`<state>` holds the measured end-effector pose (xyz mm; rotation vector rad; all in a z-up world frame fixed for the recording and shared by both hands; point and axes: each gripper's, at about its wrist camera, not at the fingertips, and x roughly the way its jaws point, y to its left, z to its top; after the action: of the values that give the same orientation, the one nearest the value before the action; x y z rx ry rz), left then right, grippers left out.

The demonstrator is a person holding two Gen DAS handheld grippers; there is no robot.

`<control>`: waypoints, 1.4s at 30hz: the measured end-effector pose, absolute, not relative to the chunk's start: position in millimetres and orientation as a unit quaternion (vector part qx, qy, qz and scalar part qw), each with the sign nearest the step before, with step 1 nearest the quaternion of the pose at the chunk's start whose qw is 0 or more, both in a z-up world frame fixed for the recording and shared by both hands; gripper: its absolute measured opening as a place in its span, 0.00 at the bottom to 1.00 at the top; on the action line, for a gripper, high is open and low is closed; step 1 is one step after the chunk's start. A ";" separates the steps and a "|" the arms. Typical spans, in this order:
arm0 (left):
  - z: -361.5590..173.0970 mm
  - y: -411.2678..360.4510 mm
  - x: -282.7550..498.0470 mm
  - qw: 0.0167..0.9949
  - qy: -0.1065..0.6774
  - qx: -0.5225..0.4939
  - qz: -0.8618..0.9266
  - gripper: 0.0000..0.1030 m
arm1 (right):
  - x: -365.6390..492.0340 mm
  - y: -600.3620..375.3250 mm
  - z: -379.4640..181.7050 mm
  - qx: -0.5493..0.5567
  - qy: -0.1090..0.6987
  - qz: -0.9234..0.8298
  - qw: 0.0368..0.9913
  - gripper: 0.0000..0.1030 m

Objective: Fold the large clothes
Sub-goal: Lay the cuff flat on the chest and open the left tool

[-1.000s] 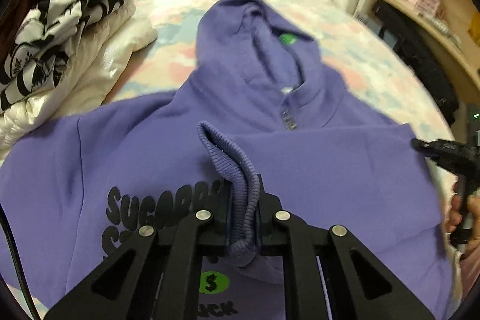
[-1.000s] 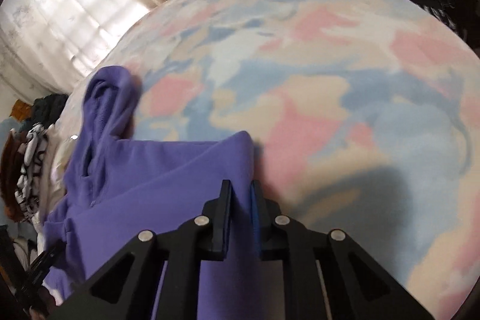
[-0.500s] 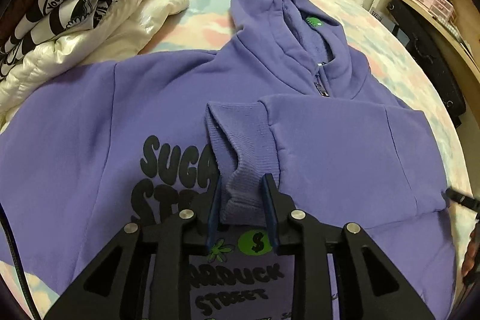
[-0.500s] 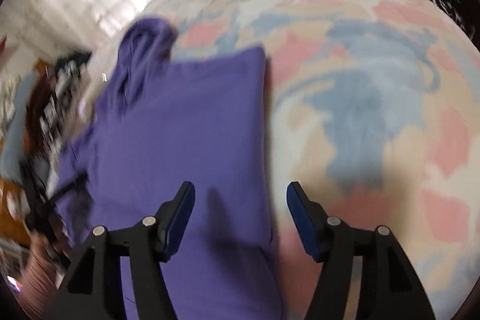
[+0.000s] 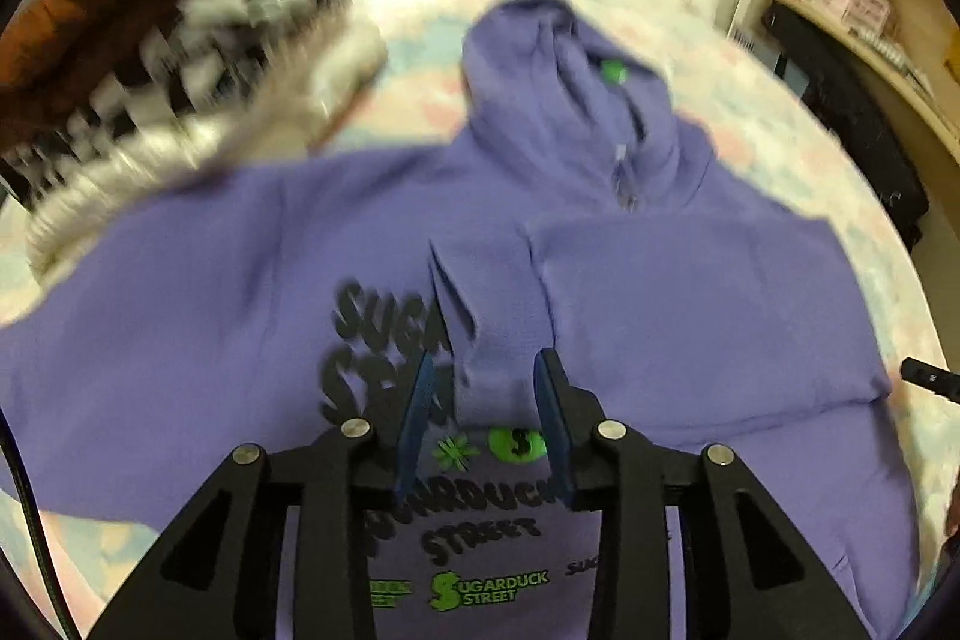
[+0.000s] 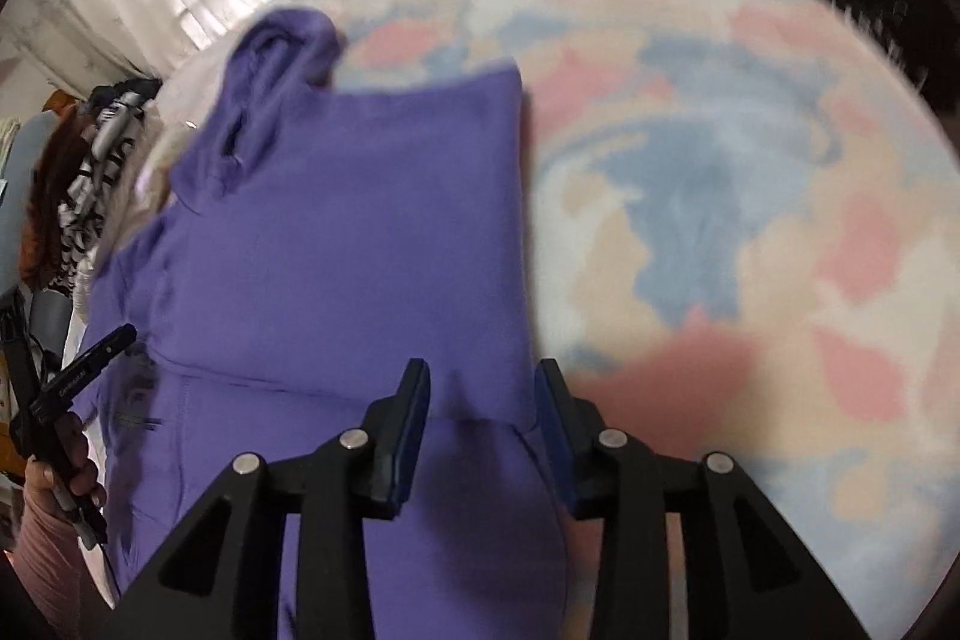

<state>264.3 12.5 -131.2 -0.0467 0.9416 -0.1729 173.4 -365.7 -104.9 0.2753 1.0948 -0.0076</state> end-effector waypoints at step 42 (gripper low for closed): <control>-140.2 -48.4 291.5 0.871 0.478 -0.051 -0.102 0.21 | 230.6 -287.4 -105.6 0.165 0.488 0.074 0.854 0.33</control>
<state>291.5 -48.4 -140.2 -0.1057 0.9984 -0.2128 230.6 -287.4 -105.6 0.3461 1.0253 0.1546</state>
